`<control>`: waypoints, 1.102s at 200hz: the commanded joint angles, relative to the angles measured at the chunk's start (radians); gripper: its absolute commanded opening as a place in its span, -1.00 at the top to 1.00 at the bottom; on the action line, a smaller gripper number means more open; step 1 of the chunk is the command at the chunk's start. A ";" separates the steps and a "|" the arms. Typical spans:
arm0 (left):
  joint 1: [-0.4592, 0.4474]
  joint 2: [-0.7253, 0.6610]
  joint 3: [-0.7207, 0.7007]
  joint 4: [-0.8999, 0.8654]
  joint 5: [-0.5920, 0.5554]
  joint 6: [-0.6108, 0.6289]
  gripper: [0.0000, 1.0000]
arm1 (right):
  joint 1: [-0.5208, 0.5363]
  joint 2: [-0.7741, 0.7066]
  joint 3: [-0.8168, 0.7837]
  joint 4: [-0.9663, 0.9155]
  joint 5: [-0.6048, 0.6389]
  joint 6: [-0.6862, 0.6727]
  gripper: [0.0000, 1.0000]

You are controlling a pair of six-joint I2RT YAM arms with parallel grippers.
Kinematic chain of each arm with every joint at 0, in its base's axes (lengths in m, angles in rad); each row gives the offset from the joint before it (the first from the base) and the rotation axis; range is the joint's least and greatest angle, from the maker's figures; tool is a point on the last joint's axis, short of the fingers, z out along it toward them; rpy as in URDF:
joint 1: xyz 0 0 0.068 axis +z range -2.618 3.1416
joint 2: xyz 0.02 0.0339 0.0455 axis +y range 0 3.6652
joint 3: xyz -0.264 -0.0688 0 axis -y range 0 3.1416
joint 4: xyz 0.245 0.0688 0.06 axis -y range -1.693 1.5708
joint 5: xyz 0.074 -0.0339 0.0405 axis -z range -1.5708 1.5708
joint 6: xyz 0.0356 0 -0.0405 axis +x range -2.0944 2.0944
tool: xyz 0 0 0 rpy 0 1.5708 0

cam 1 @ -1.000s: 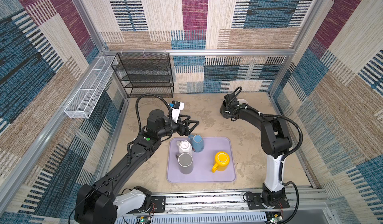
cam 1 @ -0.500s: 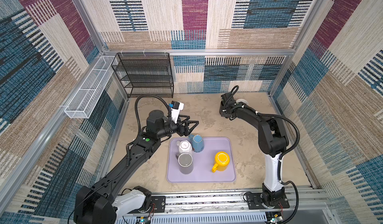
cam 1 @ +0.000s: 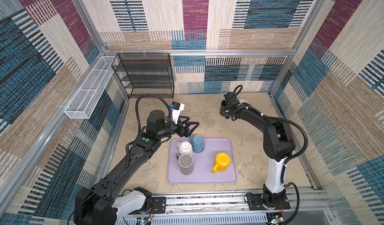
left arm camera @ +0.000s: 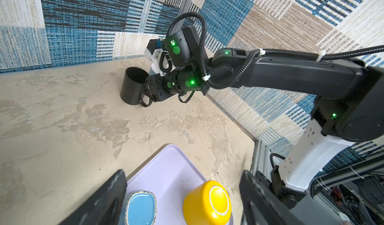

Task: Turn the mug right side up
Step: Place the mug at the top-right of the table.

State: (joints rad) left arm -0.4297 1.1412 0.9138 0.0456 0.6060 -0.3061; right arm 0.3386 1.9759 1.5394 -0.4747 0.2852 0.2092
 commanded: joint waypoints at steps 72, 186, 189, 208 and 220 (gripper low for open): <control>0.000 0.004 0.031 -0.087 -0.018 0.060 -0.84 | 0.001 -0.292 -0.234 0.308 -0.257 -0.004 0.01; -0.010 0.055 0.161 -0.351 0.028 0.113 -0.97 | -0.022 -0.442 -0.372 0.517 -0.507 0.056 0.03; -0.010 0.055 0.165 -0.363 0.026 0.116 -0.97 | -0.025 -0.443 -0.374 0.518 -0.512 0.061 0.03; -0.026 0.053 0.189 -0.425 0.021 0.142 -0.97 | -0.040 -0.443 -0.389 0.531 -0.533 0.073 0.03; -0.039 0.052 0.200 -0.455 0.013 0.150 -0.97 | -0.043 -0.444 -0.392 0.535 -0.539 0.075 0.03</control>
State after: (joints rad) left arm -0.4522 1.1954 1.0897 -0.3004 0.6102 -0.2119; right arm 0.3008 1.5387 1.1542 0.0101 -0.2237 0.2581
